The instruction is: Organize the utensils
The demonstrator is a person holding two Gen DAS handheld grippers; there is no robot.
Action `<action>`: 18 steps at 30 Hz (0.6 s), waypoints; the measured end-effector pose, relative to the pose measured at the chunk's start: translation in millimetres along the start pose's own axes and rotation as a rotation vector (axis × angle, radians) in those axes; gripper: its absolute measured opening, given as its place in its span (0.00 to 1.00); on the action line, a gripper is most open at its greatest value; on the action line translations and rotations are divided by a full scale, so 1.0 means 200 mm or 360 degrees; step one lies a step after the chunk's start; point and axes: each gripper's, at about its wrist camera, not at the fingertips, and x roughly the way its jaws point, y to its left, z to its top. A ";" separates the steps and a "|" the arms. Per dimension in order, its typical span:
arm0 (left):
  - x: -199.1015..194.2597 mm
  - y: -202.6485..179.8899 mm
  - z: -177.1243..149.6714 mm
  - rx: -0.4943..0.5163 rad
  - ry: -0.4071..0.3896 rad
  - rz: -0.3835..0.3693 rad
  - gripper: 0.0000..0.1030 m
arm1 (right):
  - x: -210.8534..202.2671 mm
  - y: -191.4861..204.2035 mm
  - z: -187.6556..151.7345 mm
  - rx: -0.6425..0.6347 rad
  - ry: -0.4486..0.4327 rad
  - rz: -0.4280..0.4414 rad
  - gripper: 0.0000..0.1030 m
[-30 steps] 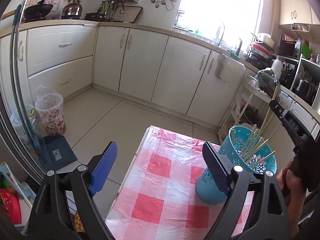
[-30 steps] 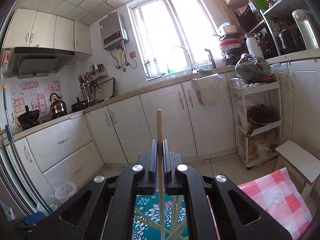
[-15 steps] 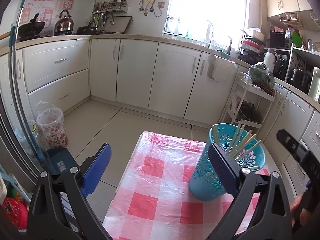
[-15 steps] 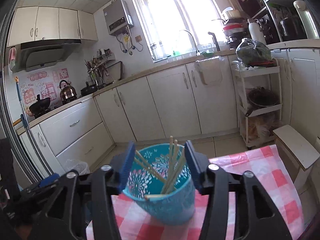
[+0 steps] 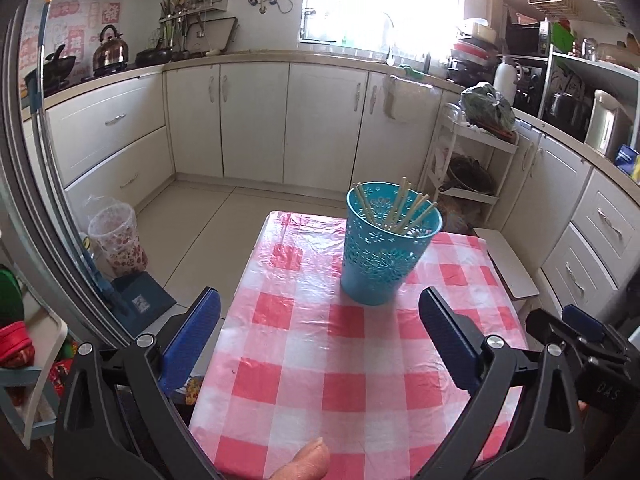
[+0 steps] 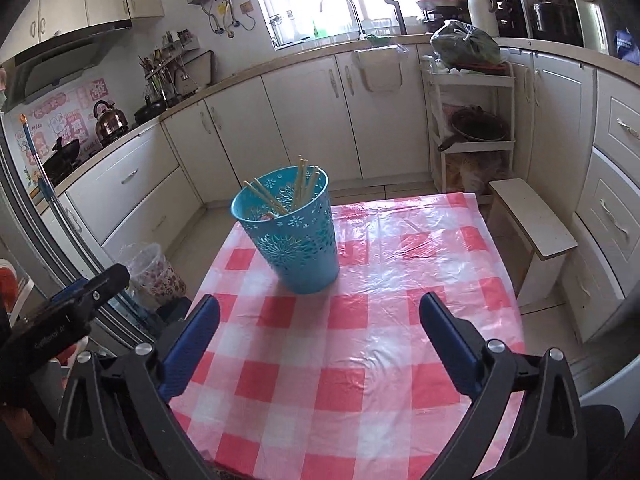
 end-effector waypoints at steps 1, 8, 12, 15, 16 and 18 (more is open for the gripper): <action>-0.06 -0.01 -0.02 0.0011 0.0012 -0.0012 0.93 | -0.06 0.01 -0.02 0.0007 -0.0008 0.0002 0.93; -0.33 0.00 -0.18 -0.0047 0.0210 -0.0076 0.93 | -0.38 0.13 -0.12 -0.0009 -0.0043 0.0034 0.93; -0.45 0.01 -0.24 -0.0043 0.0155 -0.0023 0.93 | -0.47 0.16 -0.22 0.0040 -0.0025 0.0034 0.93; -0.53 0.01 -0.24 -0.0017 0.0082 0.0064 0.93 | -0.53 0.18 -0.28 0.0049 -0.0051 0.0032 0.93; -0.56 0.01 -0.25 -0.0012 0.0061 0.0094 0.93 | -0.55 0.19 -0.30 0.0049 -0.0061 0.0027 0.93; -0.58 0.02 -0.24 -0.0016 0.0042 0.0102 0.93 | -0.58 0.21 -0.33 0.0050 -0.0075 0.0023 0.93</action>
